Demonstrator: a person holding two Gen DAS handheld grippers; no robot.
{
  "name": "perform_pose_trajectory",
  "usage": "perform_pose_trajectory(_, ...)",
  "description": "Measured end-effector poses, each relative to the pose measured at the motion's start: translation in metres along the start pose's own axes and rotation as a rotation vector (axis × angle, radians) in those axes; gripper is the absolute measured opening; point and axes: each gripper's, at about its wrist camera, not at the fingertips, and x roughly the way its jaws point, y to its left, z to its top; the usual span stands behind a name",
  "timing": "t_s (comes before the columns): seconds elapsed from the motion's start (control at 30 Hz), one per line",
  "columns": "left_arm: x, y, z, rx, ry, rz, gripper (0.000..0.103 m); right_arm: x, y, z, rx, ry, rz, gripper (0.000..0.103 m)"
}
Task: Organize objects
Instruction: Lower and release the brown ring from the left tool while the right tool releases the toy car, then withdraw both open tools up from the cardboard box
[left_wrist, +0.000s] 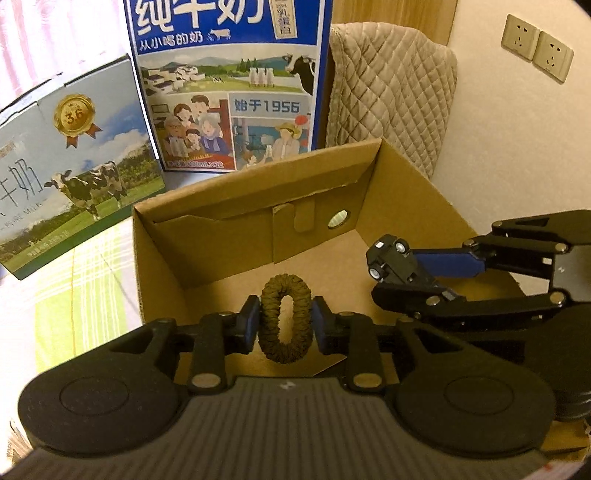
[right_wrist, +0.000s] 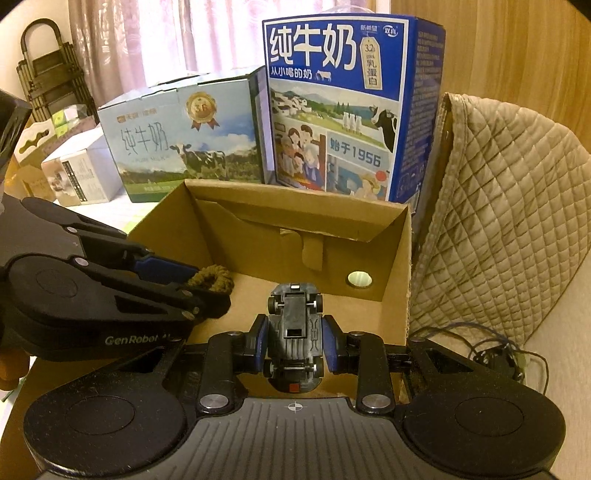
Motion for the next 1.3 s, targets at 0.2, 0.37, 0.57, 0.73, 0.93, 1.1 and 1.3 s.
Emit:
perform_pose_trajectory(0.2,0.003,0.003,-0.001,-0.006,0.006,0.014,0.037,0.002,-0.003,0.0,0.004,0.003,0.001,0.027)
perform_pose_trajectory(0.37,0.001,0.005,-0.001,-0.001,-0.003,0.026,0.049,0.002,-0.004,0.0,0.009,-0.001,-0.005,0.027)
perform_pose_trajectory(0.57,-0.002,0.009,0.0,-0.005,-0.006,0.034,0.056,0.0,-0.003,0.0,0.005,-0.015,0.002,0.028)
perform_pose_trajectory(0.73,-0.005,0.013,0.001,-0.024,-0.011,0.038,0.061,-0.002,-0.003,0.002,0.011,-0.041,0.0,0.029)
perform_pose_trajectory(0.93,-0.015,0.016,0.0,-0.041,-0.022,0.037,0.072,-0.014,-0.006,0.0,0.038,-0.07,0.009,0.037)
perform_pose_trajectory(1.1,-0.029,0.015,-0.006,-0.056,-0.034,0.02,0.084,-0.035,-0.007,-0.006,0.084,-0.101,0.021,0.049)
perform_pose_trajectory(1.3,-0.052,0.012,-0.017,-0.077,-0.055,-0.003,0.09,-0.066,-0.003,-0.018,0.135,-0.146,0.032,0.059)
